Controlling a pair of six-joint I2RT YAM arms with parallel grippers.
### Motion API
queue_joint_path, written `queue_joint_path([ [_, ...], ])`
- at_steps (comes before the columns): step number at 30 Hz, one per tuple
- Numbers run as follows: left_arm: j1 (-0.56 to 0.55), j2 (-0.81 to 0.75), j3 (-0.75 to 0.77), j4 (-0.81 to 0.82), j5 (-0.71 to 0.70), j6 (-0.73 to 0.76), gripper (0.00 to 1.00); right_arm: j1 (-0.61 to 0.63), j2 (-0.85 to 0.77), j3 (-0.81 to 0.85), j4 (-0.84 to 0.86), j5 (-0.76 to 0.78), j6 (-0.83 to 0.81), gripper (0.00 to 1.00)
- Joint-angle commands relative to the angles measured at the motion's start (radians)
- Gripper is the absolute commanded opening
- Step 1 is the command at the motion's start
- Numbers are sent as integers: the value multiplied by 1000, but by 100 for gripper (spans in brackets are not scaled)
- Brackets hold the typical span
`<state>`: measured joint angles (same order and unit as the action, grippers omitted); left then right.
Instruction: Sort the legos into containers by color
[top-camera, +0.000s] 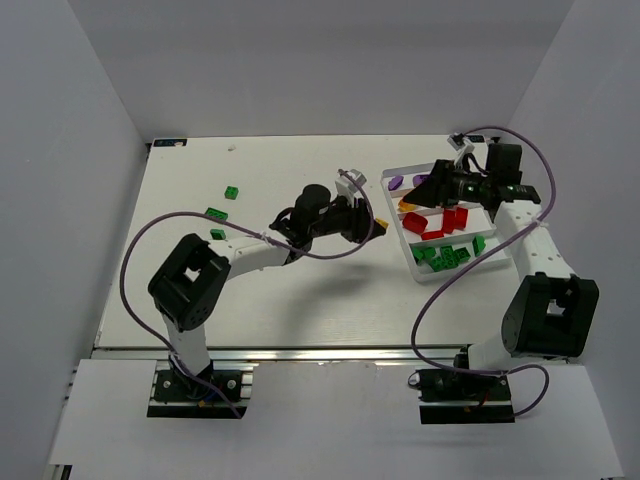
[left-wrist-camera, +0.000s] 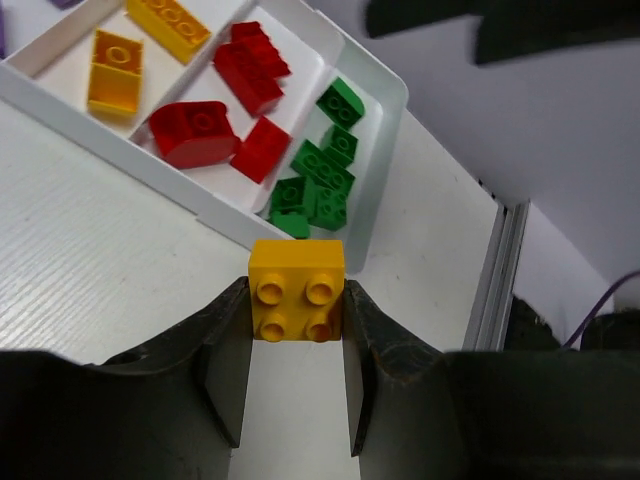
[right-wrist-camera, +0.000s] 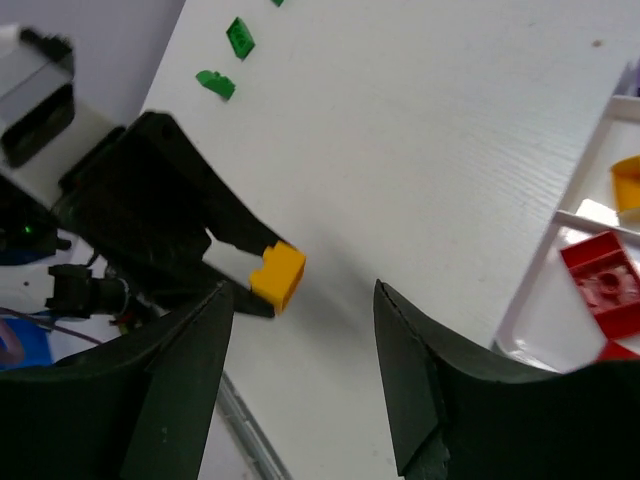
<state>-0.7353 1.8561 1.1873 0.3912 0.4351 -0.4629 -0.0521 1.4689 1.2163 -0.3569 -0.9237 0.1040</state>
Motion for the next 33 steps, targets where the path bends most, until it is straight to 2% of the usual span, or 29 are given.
queue_joint_path([
  [1,-39,-126,-72,149,30,170,12,85,11,55,-59,2,106,64],
  [8,-73,-172,-98,90,-19,277,13,187,18,43,-79,135,168,64],
  [26,-85,-213,-123,49,-110,337,12,270,-21,-34,-116,155,151,60],
  [29,-85,-212,-126,51,-110,337,12,276,-21,-37,-116,161,149,57],
  [32,-85,-212,-129,52,-111,333,12,276,-21,-32,-108,171,148,48],
  [33,-87,-213,-132,52,-113,333,13,276,-18,-31,-106,169,146,42],
])
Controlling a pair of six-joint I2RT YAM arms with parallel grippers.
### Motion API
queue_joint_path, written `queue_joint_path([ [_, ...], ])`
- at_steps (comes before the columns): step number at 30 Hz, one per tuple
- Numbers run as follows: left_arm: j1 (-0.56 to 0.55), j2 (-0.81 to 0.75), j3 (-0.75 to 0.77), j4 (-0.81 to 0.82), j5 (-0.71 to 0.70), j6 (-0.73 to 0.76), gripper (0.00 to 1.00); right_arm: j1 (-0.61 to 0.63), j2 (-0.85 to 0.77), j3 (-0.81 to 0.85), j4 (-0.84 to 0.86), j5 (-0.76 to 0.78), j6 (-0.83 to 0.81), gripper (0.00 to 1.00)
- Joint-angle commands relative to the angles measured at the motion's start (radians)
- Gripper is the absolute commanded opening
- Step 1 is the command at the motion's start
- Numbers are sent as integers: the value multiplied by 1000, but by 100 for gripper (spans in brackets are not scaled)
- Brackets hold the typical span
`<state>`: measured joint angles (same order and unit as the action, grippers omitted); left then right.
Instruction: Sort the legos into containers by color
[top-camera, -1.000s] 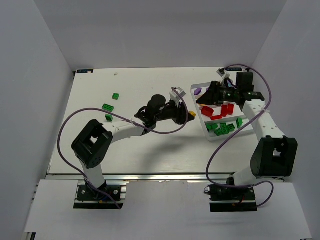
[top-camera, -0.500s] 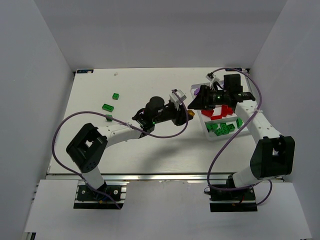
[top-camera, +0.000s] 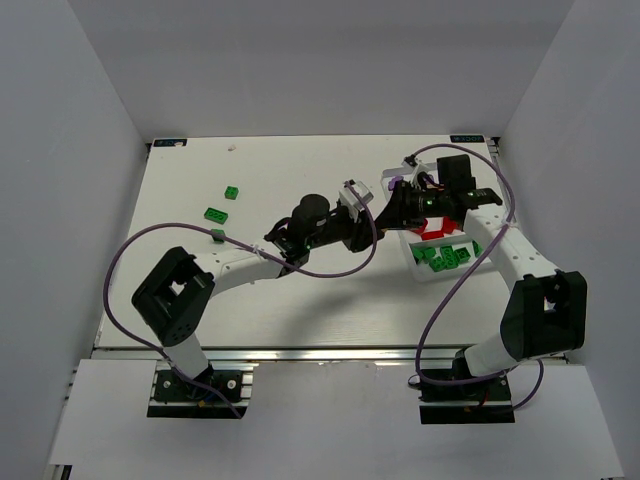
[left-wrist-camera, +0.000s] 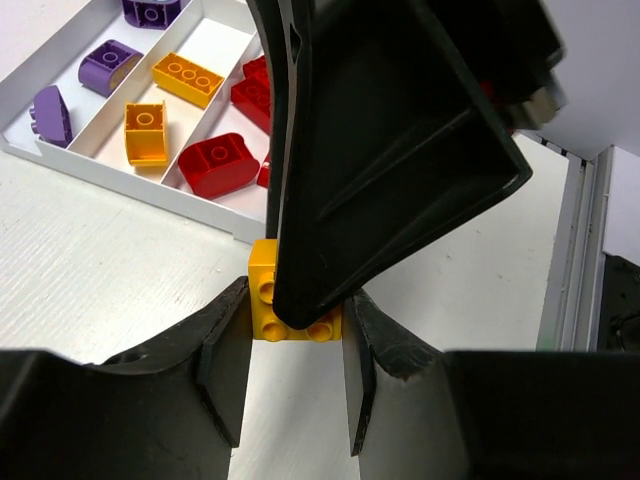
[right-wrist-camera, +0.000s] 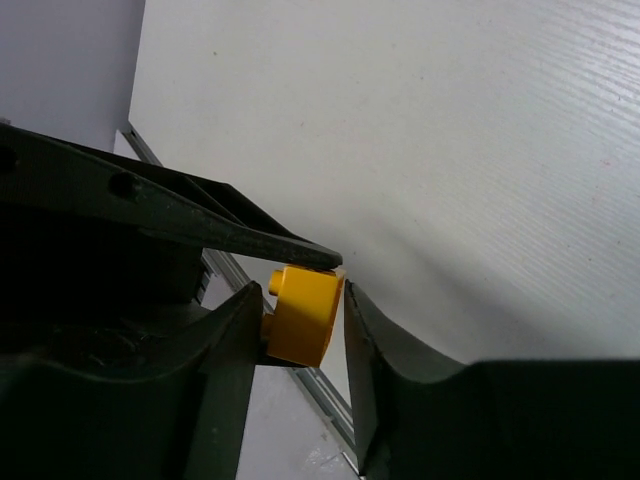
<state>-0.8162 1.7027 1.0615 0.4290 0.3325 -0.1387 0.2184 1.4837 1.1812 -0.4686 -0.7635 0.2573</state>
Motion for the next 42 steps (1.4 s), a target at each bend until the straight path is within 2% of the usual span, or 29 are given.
queue_joint_path([
  [1,-5,-63,-8,14,-13,8,15,6,-30,5,5,7,-7,38],
  [3,-5,-66,-9,8,-19,8,20,6,-28,5,8,4,-7,28],
  [4,-5,-67,-11,8,-33,8,29,4,-26,5,8,0,-7,25],
  [9,-5,-103,-35,27,-92,1,50,4,-23,3,10,-5,-15,9],
  [11,-5,-121,-54,36,-124,-2,59,4,-23,8,12,-10,-23,7],
  [17,-4,-158,-96,36,-187,-7,78,-13,-19,32,4,10,-62,1],
  [23,-3,-222,-152,-18,-333,-61,86,-66,7,87,-10,91,-124,0],
  [27,6,-273,-163,-149,-481,-194,94,-111,41,121,10,258,-223,0],
  [31,48,-327,-161,-346,-501,-320,96,-145,79,141,60,400,-317,0],
  [38,68,-515,-296,-423,-592,-418,98,-169,174,190,171,552,-372,1],
  [42,78,-609,-350,-519,-656,-453,98,-174,262,234,214,610,-374,3],
])
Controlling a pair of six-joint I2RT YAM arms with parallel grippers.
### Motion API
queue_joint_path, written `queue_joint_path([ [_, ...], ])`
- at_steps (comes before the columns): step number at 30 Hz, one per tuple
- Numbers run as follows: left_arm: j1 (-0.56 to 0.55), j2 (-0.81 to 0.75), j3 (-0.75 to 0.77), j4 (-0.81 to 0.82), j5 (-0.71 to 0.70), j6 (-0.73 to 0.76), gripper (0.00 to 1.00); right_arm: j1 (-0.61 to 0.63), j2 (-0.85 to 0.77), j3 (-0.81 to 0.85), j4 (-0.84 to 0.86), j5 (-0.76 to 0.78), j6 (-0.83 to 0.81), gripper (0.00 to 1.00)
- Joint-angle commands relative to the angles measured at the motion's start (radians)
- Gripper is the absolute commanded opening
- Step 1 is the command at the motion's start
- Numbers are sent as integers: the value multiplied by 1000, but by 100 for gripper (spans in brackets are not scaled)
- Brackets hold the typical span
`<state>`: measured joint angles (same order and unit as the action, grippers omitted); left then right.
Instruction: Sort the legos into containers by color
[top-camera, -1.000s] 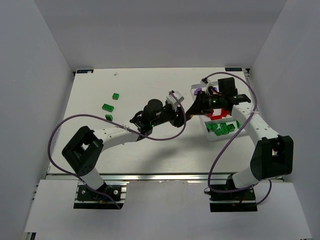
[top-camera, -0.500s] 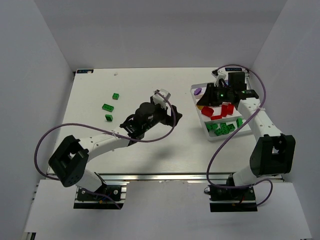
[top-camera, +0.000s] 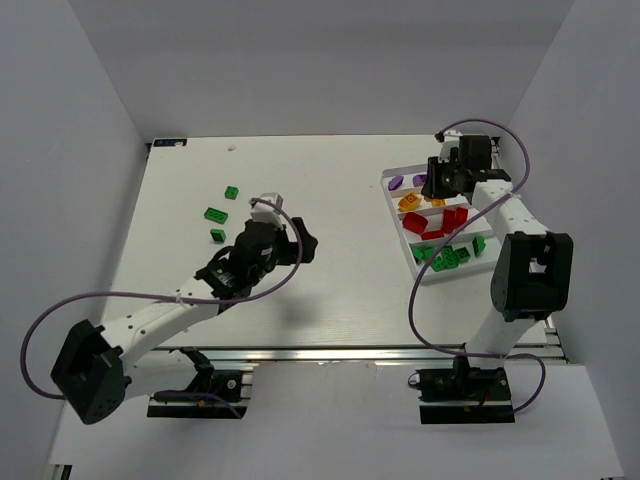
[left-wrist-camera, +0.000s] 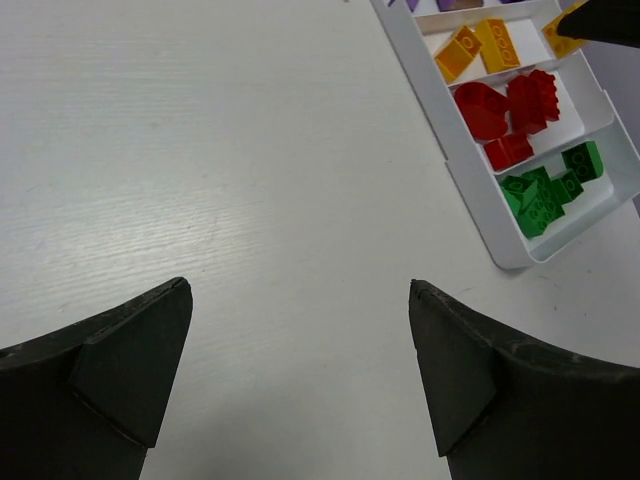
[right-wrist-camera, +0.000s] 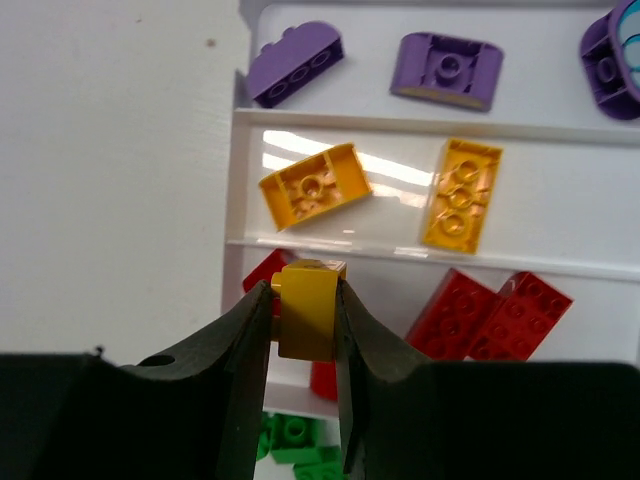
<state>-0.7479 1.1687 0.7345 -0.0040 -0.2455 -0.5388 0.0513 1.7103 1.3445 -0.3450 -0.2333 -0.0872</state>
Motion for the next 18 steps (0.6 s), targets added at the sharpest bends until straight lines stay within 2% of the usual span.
queue_joint_path([
  [1,13,-93,-35,-123,-102,-59,98,-11,51,82,95,84,-29,5],
  [9,27,-204,-73,-261,-182,-131,98,-33,213,189,92,91,-13,14],
  [18,47,-228,-38,-320,-219,-164,98,-41,307,240,90,54,-13,39],
])
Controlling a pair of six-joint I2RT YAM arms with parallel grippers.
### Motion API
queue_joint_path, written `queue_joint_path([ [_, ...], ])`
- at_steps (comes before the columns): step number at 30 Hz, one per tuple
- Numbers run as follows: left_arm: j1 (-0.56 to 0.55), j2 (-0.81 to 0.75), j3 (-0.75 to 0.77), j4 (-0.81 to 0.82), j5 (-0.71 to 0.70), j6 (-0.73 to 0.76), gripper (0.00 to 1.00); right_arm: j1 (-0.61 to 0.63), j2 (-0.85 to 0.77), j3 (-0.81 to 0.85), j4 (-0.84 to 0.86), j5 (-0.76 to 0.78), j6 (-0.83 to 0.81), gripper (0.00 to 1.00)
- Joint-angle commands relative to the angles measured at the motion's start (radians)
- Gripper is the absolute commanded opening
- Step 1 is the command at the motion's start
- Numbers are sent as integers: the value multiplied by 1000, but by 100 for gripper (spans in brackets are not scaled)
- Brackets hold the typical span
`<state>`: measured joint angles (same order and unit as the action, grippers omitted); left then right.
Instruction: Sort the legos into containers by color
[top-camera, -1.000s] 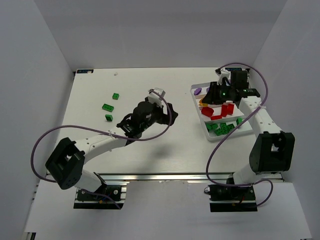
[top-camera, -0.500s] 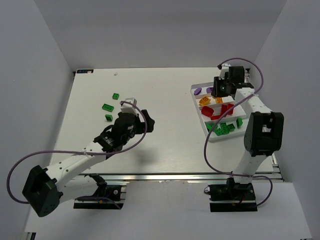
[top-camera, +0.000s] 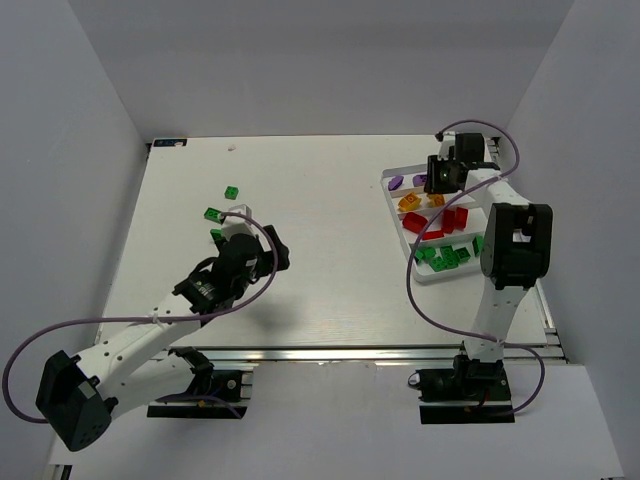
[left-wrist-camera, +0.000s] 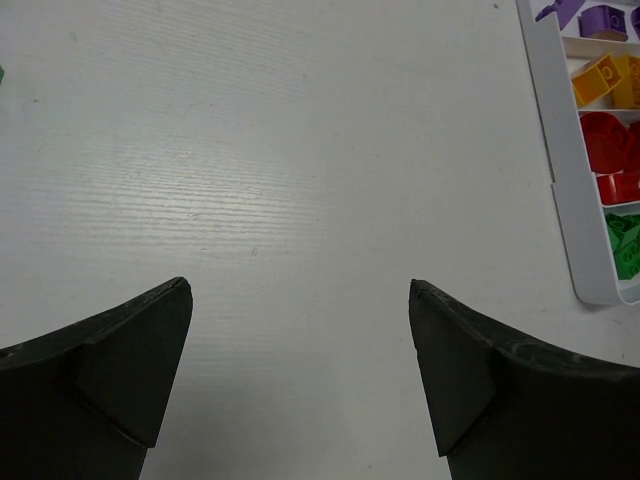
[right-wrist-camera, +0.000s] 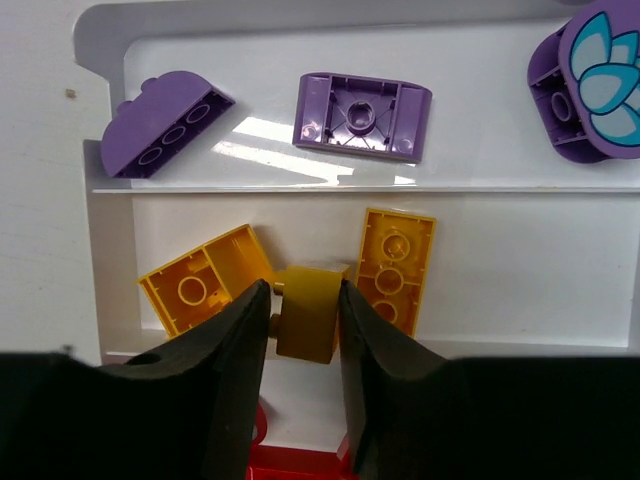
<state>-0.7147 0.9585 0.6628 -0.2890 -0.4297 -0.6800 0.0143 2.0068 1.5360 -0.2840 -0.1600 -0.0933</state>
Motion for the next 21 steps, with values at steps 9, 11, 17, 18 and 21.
queue_joint_path([
  [9,194,81,164,-165,75,-115,97,-2,23,79,2,-58,-3,53],
  [11,280,95,181,-191,110,-142,94,-39,3,101,-29,-102,-23,54],
  [17,438,164,212,-228,250,-141,65,-86,-170,63,-133,-547,-360,89],
  [18,480,178,216,-234,264,-135,59,-92,-202,12,-145,-602,-459,89],
  [21,546,249,247,-248,290,-93,60,-93,-311,-56,-201,-766,-619,89],
])
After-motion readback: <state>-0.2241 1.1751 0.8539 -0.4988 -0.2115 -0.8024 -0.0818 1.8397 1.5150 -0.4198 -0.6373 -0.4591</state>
